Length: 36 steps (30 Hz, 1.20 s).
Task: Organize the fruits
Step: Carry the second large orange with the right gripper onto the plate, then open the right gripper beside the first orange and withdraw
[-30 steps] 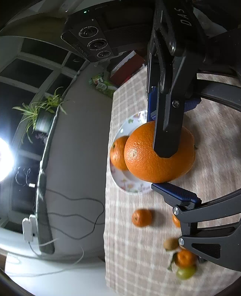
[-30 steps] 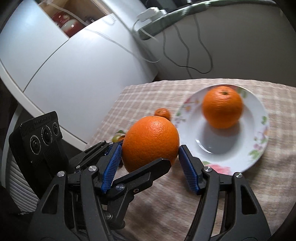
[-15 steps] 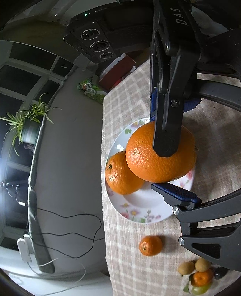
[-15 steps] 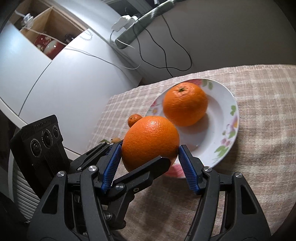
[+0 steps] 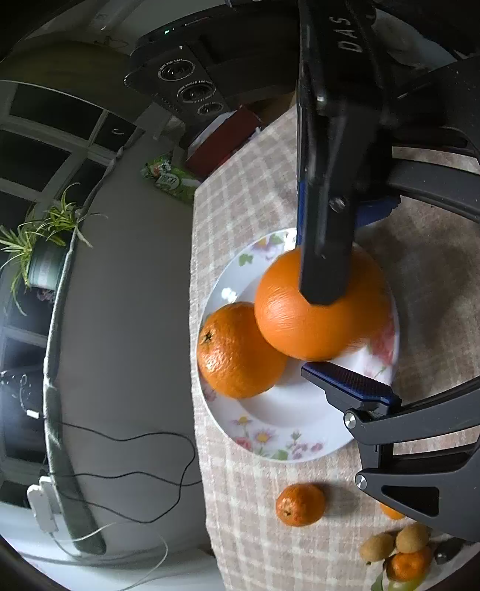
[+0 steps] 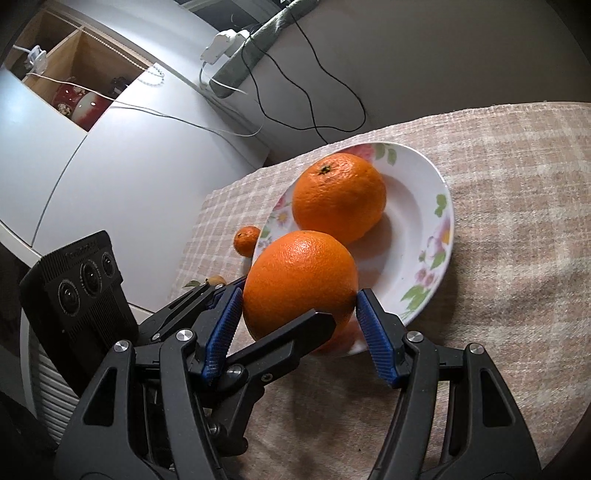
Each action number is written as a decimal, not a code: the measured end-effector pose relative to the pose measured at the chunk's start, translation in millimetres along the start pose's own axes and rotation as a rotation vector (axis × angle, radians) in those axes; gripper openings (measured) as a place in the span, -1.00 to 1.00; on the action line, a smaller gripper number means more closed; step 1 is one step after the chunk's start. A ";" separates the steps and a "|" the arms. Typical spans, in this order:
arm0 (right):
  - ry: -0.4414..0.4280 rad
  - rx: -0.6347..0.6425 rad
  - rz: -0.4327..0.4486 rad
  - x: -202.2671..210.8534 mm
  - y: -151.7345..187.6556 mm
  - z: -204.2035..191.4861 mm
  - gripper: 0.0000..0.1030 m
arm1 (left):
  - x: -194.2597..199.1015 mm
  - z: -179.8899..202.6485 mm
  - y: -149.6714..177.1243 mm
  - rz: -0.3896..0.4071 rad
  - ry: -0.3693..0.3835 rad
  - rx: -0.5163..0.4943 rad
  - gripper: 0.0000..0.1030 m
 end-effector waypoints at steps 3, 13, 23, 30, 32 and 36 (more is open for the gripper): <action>0.027 0.011 0.031 7.2 -4.4 1.2 0.30 | 1.3 -3.9 -2.9 0.010 -0.007 0.012 0.34; 0.065 0.015 0.052 16.5 -4.2 7.5 0.35 | 4.9 -8.3 3.7 0.001 -0.012 0.019 0.36; 0.143 0.120 0.089 28.4 -2.4 -11.6 0.62 | 25.6 -11.5 12.2 0.025 -0.020 0.020 0.38; 0.200 0.184 0.130 36.0 6.8 -25.0 0.66 | 50.9 -23.7 31.1 0.036 -0.036 0.019 0.38; 0.214 0.200 0.144 37.8 10.6 -28.5 0.66 | 58.4 -30.5 37.8 0.037 -0.051 0.022 0.38; 0.221 0.235 0.174 42.3 18.1 -37.8 0.66 | 71.8 -49.4 50.0 0.036 -0.083 0.059 0.38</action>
Point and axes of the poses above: each gripper's, at about its wrist camera, not at the fingertips, and x roughly against the way its jaws point, z to its right, y to its underside, the point moved 9 cm from there along -x, roughly the way its jaws point
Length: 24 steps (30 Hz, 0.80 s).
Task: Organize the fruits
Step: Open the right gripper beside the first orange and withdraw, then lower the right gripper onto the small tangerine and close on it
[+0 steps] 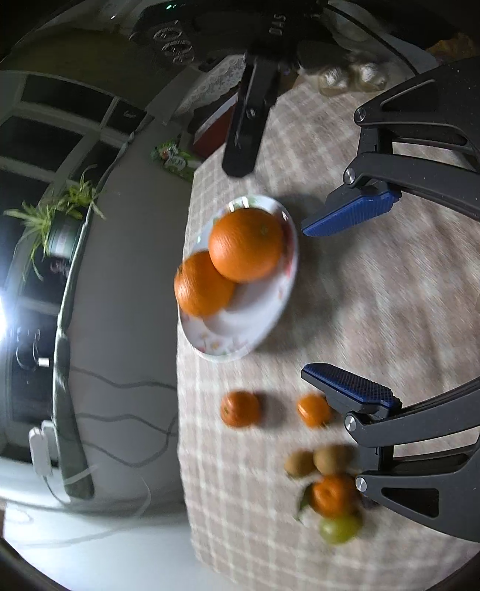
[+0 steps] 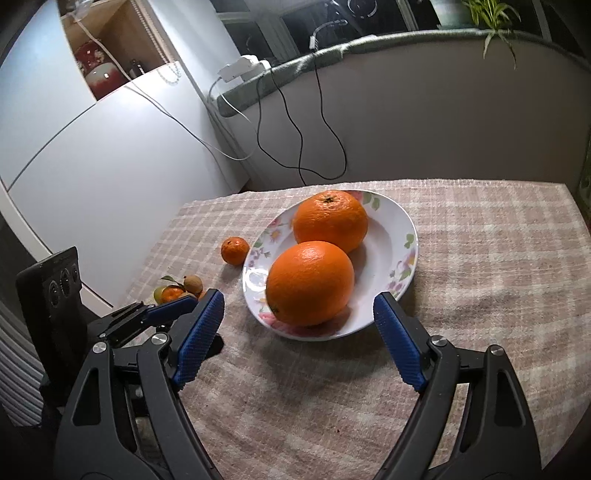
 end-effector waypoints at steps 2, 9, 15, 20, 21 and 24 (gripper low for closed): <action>-0.003 0.012 0.017 4.0 2.1 -6.0 0.66 | 6.9 -9.1 5.7 0.002 -0.017 0.015 0.38; -0.011 0.118 0.032 12.6 8.6 -38.5 0.86 | 33.3 -43.6 29.0 0.008 -0.075 0.059 0.38; -0.043 0.197 0.014 7.9 16.0 -71.4 0.86 | 53.6 -73.6 49.5 0.015 -0.112 0.121 0.37; -0.074 0.250 -0.016 -7.5 25.7 -96.1 0.83 | 59.0 -91.6 67.5 0.003 -0.119 0.176 0.22; -0.079 0.258 -0.025 -12.3 27.3 -100.1 0.76 | 58.3 -92.9 69.4 0.001 -0.117 0.183 0.18; -0.081 0.279 -0.062 -30.4 31.8 -110.4 0.53 | 55.9 -97.2 71.6 0.000 -0.113 0.193 0.00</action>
Point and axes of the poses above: each gripper's, at about its wrist camera, not at the fingertips, and x roughly against the way its jaws point, z to its right, y to its underside, the point moved 9 cm from there along -x, roughly the way its jaws point
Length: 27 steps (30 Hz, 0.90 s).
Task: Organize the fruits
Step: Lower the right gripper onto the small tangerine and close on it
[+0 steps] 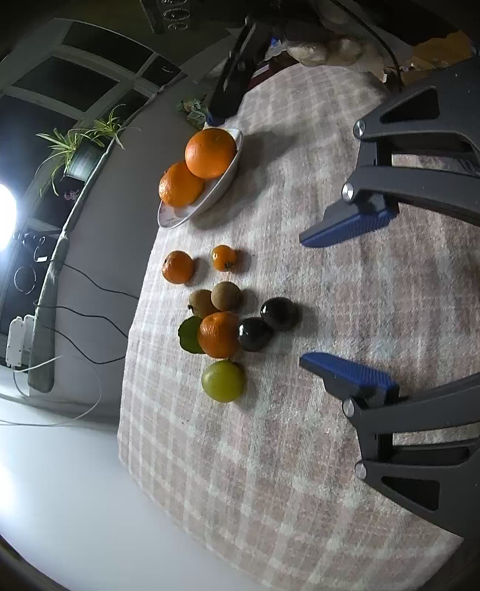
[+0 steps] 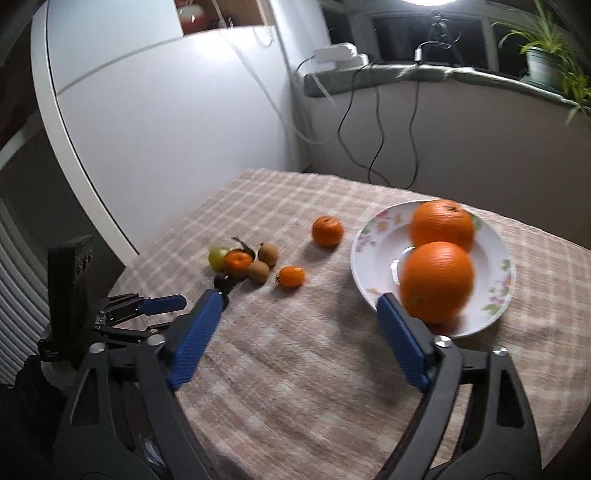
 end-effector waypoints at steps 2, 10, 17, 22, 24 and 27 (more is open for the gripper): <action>-0.011 0.013 -0.025 -13.3 0.1 -7.0 0.46 | -3.0 -1.6 -0.6 -0.001 0.009 0.008 -0.08; 0.012 0.054 -0.119 -70.8 -0.7 -16.5 0.09 | -19.8 -7.8 -8.9 -0.012 0.003 0.018 -0.15; 0.066 0.075 -0.166 -102.9 1.0 -11.5 -0.03 | -28.2 -8.3 -10.4 -0.023 -0.024 -0.005 -0.27; 0.083 0.066 -0.184 -115.0 -0.1 -3.2 -0.04 | -34.7 -8.8 -9.8 -0.029 -0.042 -0.015 -0.34; 0.082 0.071 -0.191 -118.3 -0.3 -2.3 -0.11 | -35.2 -8.8 -9.2 -0.030 -0.050 -0.022 -0.37; 0.080 0.077 -0.198 -122.3 -0.2 -3.7 -0.16 | -34.5 -10.6 -9.1 -0.028 -0.054 -0.015 -0.45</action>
Point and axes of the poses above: each gripper's, at about its wrist camera, not at the fingertips, and x roughly against the way its jaws point, z to its right, y to its underside, the point moved 9 cm from there along -x, roughly the way its jaws point
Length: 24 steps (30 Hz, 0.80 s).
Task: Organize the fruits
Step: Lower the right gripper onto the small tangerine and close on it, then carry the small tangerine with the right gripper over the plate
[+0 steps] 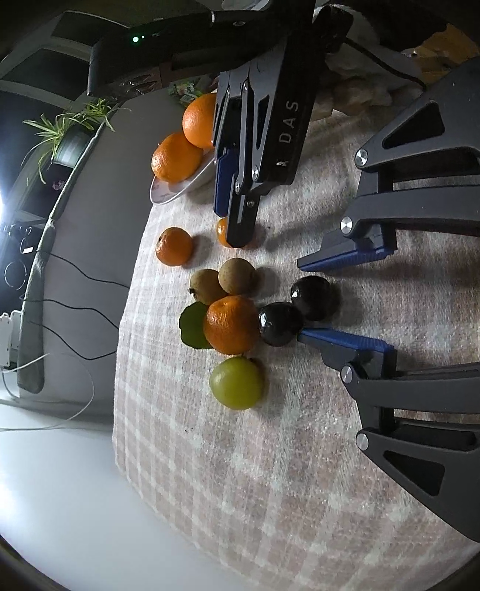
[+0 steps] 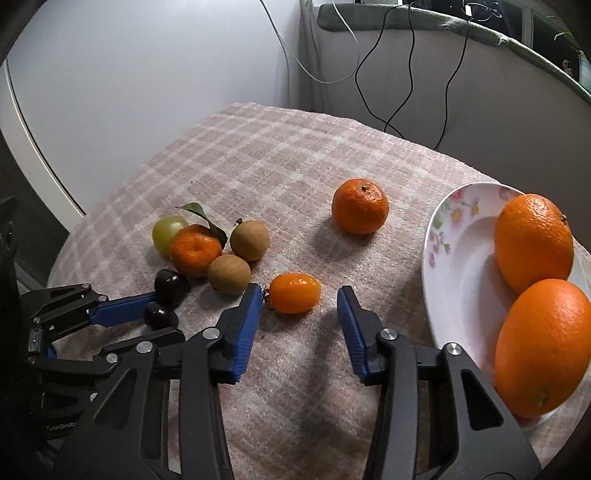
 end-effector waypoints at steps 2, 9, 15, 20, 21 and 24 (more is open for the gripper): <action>-0.003 0.013 -0.001 -1.7 -1.2 -3.3 -0.19 | 0.5 0.3 0.3 0.000 -0.008 -0.009 -0.47; 0.009 0.038 -0.019 -7.4 0.0 -8.9 -0.30 | 0.8 1.0 0.1 0.005 -0.018 -0.021 -0.53; 0.010 0.047 -0.016 -6.2 1.0 -10.1 -0.33 | 3.9 1.0 0.0 0.011 -0.009 -0.016 -0.58; 0.000 0.041 0.006 2.3 2.2 -12.8 -0.34 | 12.2 -1.4 -0.1 0.022 -0.003 -0.004 -0.58; -0.002 0.037 0.013 5.3 2.4 -13.1 -0.34 | 14.2 -1.8 -0.1 0.025 0.000 0.000 -0.58; -0.020 0.018 0.035 16.8 2.8 -13.2 -0.34 | 21.2 -0.7 -2.1 0.037 0.007 0.004 -0.58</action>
Point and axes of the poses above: each gripper's, at about its wrist camera, not at the fingertips, and x roughly against the way its jaws point, z to its right, y to its underside, the point moved 9 cm from there along -x, roughly the way its jaws point
